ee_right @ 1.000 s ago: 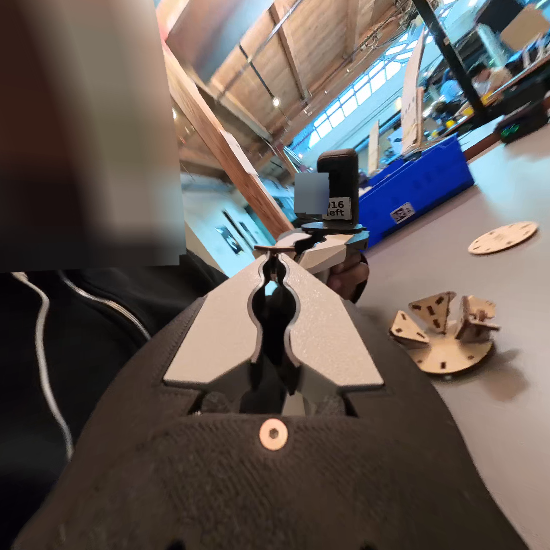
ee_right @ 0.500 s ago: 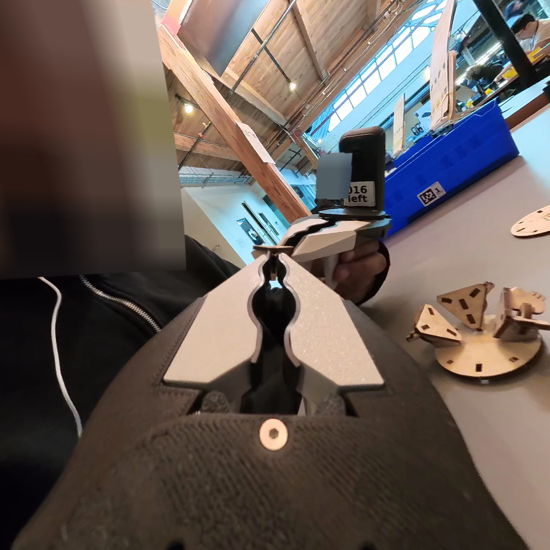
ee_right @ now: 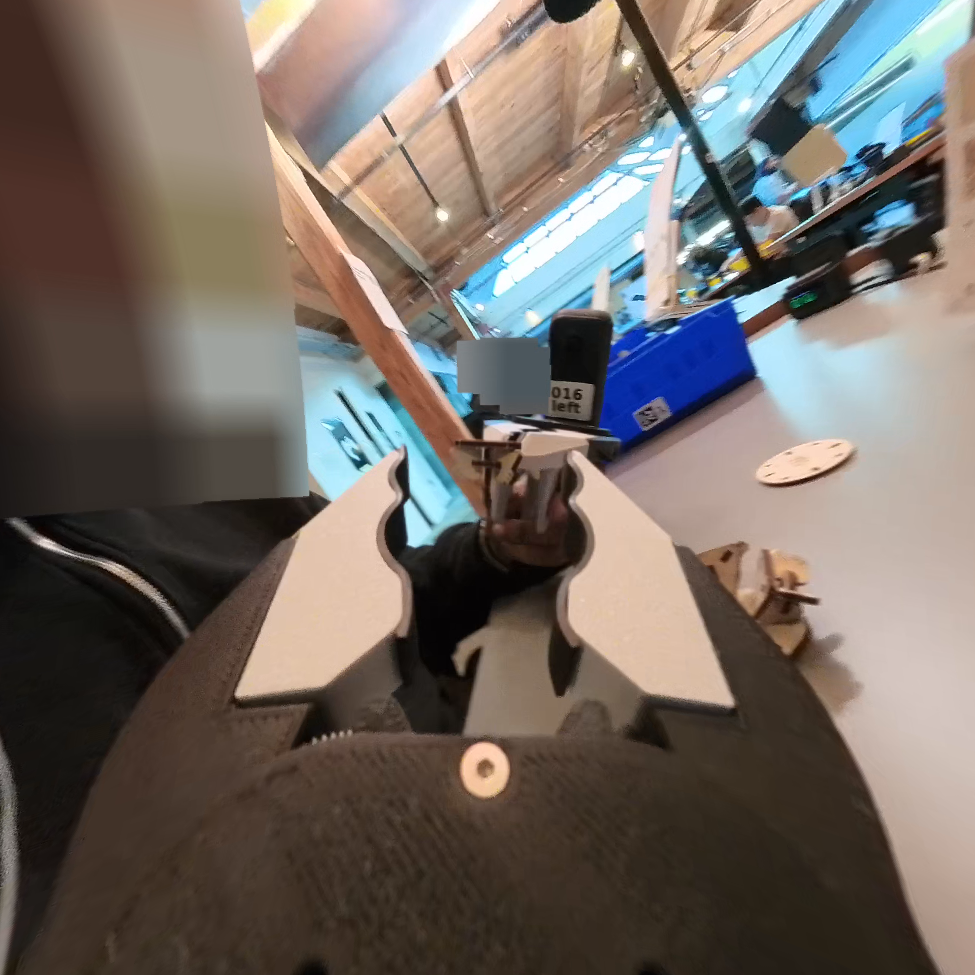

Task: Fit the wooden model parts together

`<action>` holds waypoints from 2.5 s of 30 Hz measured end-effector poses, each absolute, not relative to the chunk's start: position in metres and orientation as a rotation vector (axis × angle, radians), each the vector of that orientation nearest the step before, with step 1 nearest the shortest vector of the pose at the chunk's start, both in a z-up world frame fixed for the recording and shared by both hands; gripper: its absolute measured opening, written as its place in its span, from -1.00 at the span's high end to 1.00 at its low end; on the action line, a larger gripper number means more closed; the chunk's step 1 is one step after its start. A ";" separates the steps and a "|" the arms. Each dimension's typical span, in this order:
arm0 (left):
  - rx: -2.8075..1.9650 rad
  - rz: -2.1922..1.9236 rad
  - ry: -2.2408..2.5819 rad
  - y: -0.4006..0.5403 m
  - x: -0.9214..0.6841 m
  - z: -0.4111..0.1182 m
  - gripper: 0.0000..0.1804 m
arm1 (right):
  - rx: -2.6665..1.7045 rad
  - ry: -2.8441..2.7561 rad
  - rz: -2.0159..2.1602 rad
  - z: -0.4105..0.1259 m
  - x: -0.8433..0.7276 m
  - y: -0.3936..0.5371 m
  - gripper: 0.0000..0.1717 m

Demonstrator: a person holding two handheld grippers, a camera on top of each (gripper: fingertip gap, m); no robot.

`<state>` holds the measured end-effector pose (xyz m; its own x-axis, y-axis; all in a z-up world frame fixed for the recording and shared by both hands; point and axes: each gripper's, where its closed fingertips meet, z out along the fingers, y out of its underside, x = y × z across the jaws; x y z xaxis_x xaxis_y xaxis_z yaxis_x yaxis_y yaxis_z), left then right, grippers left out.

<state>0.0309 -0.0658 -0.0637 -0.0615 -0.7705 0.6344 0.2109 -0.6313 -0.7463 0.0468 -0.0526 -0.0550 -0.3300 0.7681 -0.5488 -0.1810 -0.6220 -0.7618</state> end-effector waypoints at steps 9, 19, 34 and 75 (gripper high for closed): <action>-1.543 -1.691 0.649 -0.064 0.034 -0.070 1.00 | -1.272 -0.891 1.680 -0.059 0.042 -0.053 0.39; -1.565 -1.627 0.713 -0.068 0.041 -0.075 1.00 | -1.292 -0.929 1.667 -0.062 0.038 -0.057 0.47; -1.557 -1.585 0.729 -0.068 0.042 -0.075 1.00 | -1.297 -0.973 1.671 -0.065 0.036 -0.063 0.63; -1.963 -1.038 0.464 -0.009 -0.001 -0.137 0.73 | -2.015 -1.380 0.998 -0.177 0.060 -0.019 0.62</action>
<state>-0.0006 -0.0091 -0.1367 0.5878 -0.6411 0.4935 0.0599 -0.5739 -0.8168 0.0604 -0.0195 -0.1766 0.2181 0.9319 -0.2898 0.5671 -0.3627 -0.7395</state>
